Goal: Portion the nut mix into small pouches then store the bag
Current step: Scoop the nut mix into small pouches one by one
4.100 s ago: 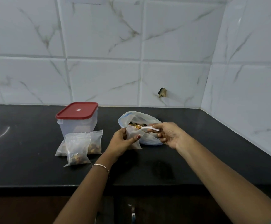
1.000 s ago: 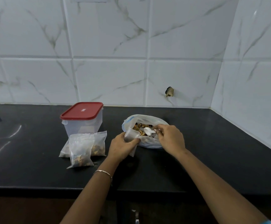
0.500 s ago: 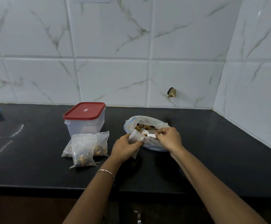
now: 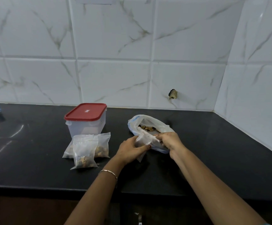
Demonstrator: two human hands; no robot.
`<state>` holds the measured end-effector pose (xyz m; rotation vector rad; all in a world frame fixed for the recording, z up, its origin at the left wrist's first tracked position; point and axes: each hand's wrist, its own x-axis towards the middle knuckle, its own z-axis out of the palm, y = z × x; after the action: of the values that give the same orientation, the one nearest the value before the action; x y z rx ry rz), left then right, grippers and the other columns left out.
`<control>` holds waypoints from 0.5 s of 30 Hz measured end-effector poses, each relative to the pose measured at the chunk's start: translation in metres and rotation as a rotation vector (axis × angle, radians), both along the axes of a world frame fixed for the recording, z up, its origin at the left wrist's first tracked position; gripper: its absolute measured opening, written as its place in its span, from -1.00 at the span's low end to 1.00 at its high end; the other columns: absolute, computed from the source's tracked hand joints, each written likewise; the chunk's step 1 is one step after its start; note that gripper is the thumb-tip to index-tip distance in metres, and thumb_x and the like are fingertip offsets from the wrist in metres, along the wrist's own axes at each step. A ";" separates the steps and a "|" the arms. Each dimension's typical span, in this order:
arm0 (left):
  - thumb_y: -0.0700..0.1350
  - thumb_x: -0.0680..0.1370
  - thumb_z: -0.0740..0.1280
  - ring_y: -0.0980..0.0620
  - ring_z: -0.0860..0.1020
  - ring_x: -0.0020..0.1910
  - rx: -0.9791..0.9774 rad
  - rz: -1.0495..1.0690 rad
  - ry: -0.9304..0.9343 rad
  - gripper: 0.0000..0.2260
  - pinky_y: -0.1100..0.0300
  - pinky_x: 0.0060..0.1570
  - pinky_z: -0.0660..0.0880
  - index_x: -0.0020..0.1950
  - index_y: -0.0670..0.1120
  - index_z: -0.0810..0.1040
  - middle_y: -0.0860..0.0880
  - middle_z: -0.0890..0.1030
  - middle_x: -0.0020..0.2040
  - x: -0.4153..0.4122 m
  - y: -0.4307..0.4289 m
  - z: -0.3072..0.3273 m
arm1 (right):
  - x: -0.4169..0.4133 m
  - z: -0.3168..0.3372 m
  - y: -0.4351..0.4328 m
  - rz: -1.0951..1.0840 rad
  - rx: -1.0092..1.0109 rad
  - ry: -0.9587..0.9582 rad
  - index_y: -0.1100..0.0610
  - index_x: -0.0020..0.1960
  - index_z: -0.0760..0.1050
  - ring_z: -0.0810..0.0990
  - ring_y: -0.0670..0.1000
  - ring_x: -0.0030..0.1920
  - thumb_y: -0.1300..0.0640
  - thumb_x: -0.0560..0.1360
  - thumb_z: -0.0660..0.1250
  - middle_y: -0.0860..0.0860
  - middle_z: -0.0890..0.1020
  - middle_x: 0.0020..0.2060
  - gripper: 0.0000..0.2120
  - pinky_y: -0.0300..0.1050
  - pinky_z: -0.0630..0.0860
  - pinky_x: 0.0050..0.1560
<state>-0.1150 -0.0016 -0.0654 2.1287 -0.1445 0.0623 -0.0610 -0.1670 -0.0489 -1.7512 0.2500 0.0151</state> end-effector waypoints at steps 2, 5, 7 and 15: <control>0.19 0.42 0.42 0.07 0.58 0.12 -0.017 0.008 -0.007 -0.51 0.01 0.21 0.50 0.30 0.04 0.51 0.03 0.63 0.14 0.000 0.000 0.000 | -0.004 0.005 0.002 -0.028 0.038 0.017 0.27 -0.08 0.56 0.38 -0.06 -0.47 0.28 0.50 0.35 0.04 0.43 -0.46 -0.95 -0.21 0.32 -0.44; 0.07 0.46 0.45 0.08 0.58 0.09 -0.078 0.039 -0.041 -0.59 0.06 0.17 0.53 0.27 0.00 0.52 0.02 0.63 0.14 -0.003 -0.001 0.001 | -0.009 0.012 0.001 -0.057 0.074 0.020 0.29 -0.02 0.57 0.35 -0.06 -0.48 0.28 0.52 0.33 0.04 0.41 -0.47 -0.91 -0.23 0.31 -0.51; 0.05 0.45 0.46 0.09 0.58 0.10 -0.122 0.057 -0.060 -0.61 0.05 0.17 0.54 0.25 0.03 0.52 0.03 0.63 0.14 -0.004 0.000 0.001 | -0.014 0.018 -0.001 -0.066 0.097 0.029 0.29 -0.01 0.58 0.34 -0.07 -0.48 0.30 0.52 0.32 0.06 0.48 -0.42 -0.90 -0.30 0.27 -0.64; 0.12 0.42 0.47 0.09 0.59 0.10 -0.176 0.097 -0.094 -0.72 -0.02 0.17 0.54 0.08 0.18 0.52 0.09 0.64 0.10 0.000 0.001 -0.003 | -0.031 0.041 -0.010 -0.012 0.132 -0.030 0.15 -0.17 0.63 0.24 -0.10 -0.48 0.30 0.54 0.22 0.02 0.66 -0.29 -0.77 -0.32 0.11 -0.69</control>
<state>-0.1154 -0.0003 -0.0689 1.9564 -0.0878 0.2251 -0.0920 -0.1772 -0.0076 -1.6177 0.2331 -0.0033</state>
